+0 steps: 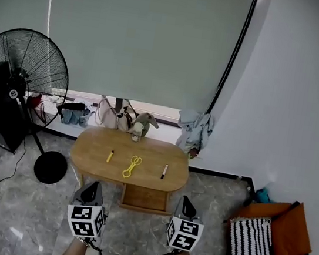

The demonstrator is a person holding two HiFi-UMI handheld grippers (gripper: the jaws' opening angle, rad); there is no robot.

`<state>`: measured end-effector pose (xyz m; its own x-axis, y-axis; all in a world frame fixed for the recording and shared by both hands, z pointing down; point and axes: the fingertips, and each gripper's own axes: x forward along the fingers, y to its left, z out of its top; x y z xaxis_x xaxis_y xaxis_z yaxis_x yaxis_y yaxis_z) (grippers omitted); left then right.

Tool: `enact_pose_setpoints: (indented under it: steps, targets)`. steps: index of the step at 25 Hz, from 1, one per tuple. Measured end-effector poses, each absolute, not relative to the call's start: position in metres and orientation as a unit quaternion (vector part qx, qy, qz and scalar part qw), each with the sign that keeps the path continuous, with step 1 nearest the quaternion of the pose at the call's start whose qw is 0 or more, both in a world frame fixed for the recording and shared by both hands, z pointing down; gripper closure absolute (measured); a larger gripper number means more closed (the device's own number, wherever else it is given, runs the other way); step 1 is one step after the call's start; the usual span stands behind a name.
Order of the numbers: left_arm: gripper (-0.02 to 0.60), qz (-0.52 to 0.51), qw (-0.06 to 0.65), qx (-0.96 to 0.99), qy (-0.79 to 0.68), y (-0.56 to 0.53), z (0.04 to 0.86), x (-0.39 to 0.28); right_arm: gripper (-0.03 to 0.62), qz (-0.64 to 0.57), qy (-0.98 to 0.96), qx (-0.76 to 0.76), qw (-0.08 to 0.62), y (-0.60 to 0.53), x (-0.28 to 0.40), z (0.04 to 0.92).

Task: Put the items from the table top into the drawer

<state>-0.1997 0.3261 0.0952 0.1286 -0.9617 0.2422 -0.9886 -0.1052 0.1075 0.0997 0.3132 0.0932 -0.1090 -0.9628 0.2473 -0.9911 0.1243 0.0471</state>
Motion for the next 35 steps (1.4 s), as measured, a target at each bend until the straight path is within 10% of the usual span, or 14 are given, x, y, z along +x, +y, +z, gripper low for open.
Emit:
enact_pose_setpoints:
  steps: [35]
  targets:
    - [0.589, 0.044, 0.151, 0.716, -0.680, 0.042, 0.110, -0.265, 0.589, 0.084, -0.731, 0.660, 0.149, 0.033, 0.071, 0.100]
